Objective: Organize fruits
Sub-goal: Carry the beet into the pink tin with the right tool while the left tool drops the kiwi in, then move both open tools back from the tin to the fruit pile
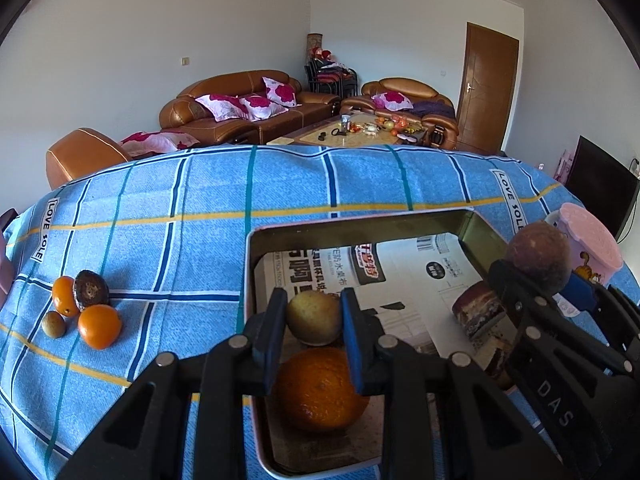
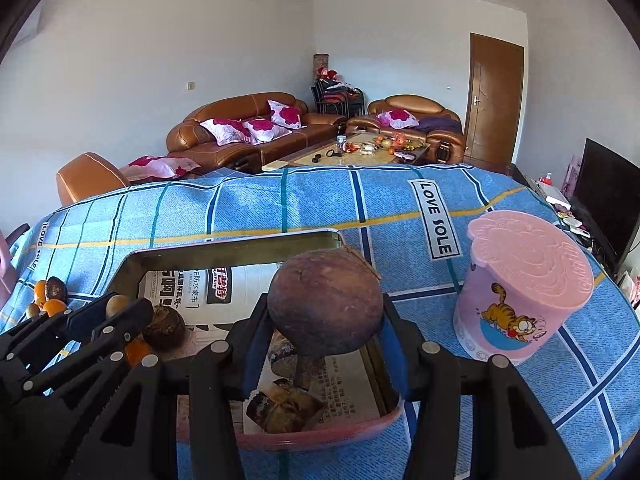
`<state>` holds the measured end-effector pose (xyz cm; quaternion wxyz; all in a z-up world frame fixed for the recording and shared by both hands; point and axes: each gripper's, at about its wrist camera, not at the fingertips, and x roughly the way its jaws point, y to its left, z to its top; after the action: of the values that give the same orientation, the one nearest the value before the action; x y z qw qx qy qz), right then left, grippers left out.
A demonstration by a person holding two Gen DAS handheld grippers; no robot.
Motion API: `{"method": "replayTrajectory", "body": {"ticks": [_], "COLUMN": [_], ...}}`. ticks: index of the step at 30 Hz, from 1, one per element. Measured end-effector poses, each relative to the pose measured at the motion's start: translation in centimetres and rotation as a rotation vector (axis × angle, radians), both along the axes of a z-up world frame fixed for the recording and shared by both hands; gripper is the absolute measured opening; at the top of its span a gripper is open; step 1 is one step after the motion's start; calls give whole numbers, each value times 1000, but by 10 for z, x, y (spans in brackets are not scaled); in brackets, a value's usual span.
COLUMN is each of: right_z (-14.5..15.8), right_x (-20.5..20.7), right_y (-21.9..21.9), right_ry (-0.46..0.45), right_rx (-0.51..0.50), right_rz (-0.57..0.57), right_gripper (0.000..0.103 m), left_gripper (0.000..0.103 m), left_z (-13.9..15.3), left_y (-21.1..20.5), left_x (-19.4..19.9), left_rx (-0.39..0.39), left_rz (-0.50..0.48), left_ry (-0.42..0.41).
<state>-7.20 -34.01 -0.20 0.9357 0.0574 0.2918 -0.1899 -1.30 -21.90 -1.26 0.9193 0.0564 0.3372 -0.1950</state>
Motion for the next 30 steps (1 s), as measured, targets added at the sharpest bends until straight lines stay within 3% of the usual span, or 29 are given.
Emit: {"method": "replayTrajectory", "body": {"ticks": [5, 10, 17, 20, 22, 23, 26, 30], "right_z": [1, -3, 3, 6, 9, 11, 16, 22], "right_x": [4, 9, 0, -8, -15, -19, -29, -36], "right_y": [9, 3, 7, 3, -2, -5, -10, -9], "right_ry": [-3, 18, -57, -110, -158, -182, -253, -302], "right_rx": [-16, 56, 67, 76, 97, 111, 125, 76], "right_rz": [52, 93, 116, 92, 74, 65, 46, 14], "right_gripper": [53, 54, 61, 66, 70, 79, 82, 82], "left_gripper": [29, 29, 30, 49, 91, 99, 103, 103], "left_z": [-1, 0, 2, 7, 12, 16, 26, 29], "left_y": [1, 0, 5, 8, 8, 8, 9, 15], "left_x": [0, 0, -1, -8, -16, -21, -35, -37], "left_rx": [0, -4, -24, -34, -25, -13, 10, 21], "left_rz": [1, -6, -1, 1, 5, 20, 23, 38], "left_ry": [3, 5, -7, -52, -104, -145, -266, -290]}}
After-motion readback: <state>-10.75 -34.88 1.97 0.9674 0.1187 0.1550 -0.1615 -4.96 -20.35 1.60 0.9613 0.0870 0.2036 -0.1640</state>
